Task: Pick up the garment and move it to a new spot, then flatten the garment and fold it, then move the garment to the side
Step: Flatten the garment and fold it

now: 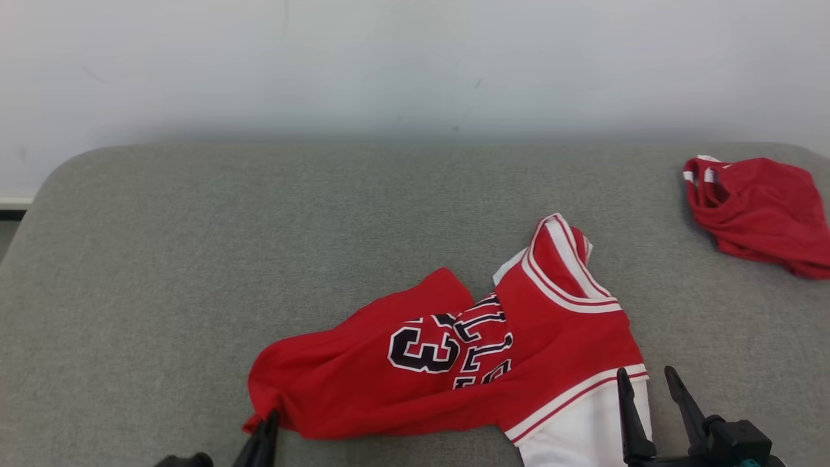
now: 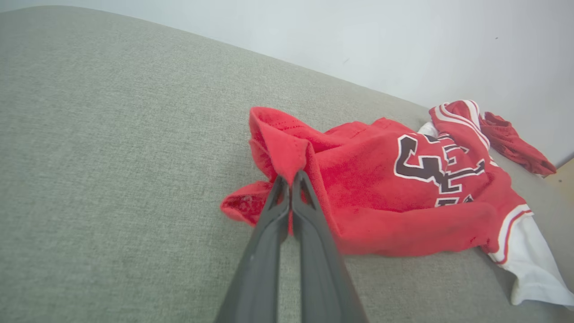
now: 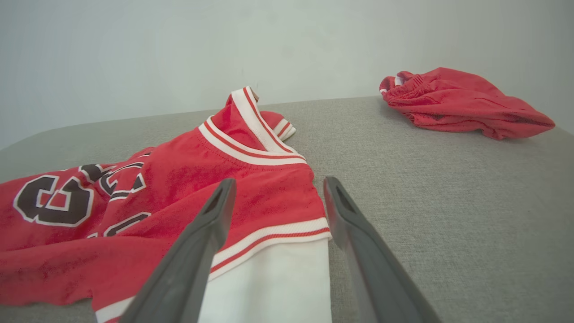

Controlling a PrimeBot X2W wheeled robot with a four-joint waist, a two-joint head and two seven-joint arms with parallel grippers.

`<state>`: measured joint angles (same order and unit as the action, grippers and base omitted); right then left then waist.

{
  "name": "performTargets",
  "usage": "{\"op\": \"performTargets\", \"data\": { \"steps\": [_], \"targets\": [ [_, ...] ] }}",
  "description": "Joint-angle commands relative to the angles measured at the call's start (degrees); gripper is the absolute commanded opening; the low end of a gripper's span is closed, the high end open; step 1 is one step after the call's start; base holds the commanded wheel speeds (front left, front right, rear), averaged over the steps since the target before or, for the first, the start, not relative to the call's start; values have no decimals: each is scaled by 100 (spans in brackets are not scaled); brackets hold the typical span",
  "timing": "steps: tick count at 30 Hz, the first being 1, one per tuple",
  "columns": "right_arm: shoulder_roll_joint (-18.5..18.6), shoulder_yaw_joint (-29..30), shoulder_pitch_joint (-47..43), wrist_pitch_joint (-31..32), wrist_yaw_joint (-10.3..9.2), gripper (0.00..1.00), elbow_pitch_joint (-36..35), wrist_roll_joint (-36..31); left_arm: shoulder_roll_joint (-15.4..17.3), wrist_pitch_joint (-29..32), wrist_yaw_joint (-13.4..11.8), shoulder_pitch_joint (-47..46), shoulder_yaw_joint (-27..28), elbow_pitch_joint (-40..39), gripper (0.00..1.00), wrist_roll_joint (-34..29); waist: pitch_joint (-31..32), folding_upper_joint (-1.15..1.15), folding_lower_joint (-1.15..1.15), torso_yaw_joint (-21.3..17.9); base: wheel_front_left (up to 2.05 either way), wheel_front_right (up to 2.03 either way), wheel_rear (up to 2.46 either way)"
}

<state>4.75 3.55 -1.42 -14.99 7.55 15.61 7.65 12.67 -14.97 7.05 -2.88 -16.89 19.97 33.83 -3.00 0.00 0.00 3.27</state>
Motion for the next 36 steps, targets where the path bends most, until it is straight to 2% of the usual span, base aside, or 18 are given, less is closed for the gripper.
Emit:
{"op": "performTargets", "data": {
  "steps": [1, 5, 10, 13, 15, 17, 23, 28, 32, 36],
  "targets": [
    [-35, -6, 4, -25, -16, 100, -9, 19, 36, 35, -8, 104, -35, -74, 0, -66, -68, 0, 0, 134, 0, 0, 0],
    [-82, 47, 61, -25, -16, 100, -52, -22, 166, 620, -77, 680, -309, -1010, 0, -7, -156, 0, 0, 291, 0, 0, 0],
    [-100, 58, 118, -25, -16, 100, -44, -14, 254, 1080, -168, 1050, -404, -1665, 0, 166, -209, 0, 0, 310, 0, 0, 0],
    [-114, 17, 129, -25, -16, 100, -6, -17, 412, 1198, -265, 1054, -347, -1904, 0, 90, -201, 0, 0, 261, 0, 0, 0],
    [-115, 14, 152, -25, -16, 100, 17, -9, 349, 1161, -279, 925, -310, -1939, 0, 143, -188, 0, 0, 208, 0, 0, 0],
    [-103, -15, 204, -25, -16, 100, 47, -12, 474, 1157, -271, 744, -288, -1852, 0, 13, -181, 0, 0, 125, 0, 0, 0],
    [-25, -91, 355, -25, -16, 100, 123, -56, 566, 881, -171, 54, -51, -1303, 0, 42, -229, 0, 0, -231, 0, 0, 0],
    [-17, -70, 472, -25, -16, 100, 193, -116, 668, 504, -106, -720, 127, -211, 0, 31, -394, 0, 0, -551, 0, 0, 0],
    [-2, -75, 525, -25, -16, 100, 252, -142, 742, 300, -24, -1178, 59, 559, 0, -44, -520, 0, 0, -748, 0, 0, 0],
    [30, -30, 577, -25, -16, 100, 294, -168, 631, 138, 20, -1600, -27, 1134, 0, 42, -614, 0, 0, -865, 0, 0, 0]
  ]
}}
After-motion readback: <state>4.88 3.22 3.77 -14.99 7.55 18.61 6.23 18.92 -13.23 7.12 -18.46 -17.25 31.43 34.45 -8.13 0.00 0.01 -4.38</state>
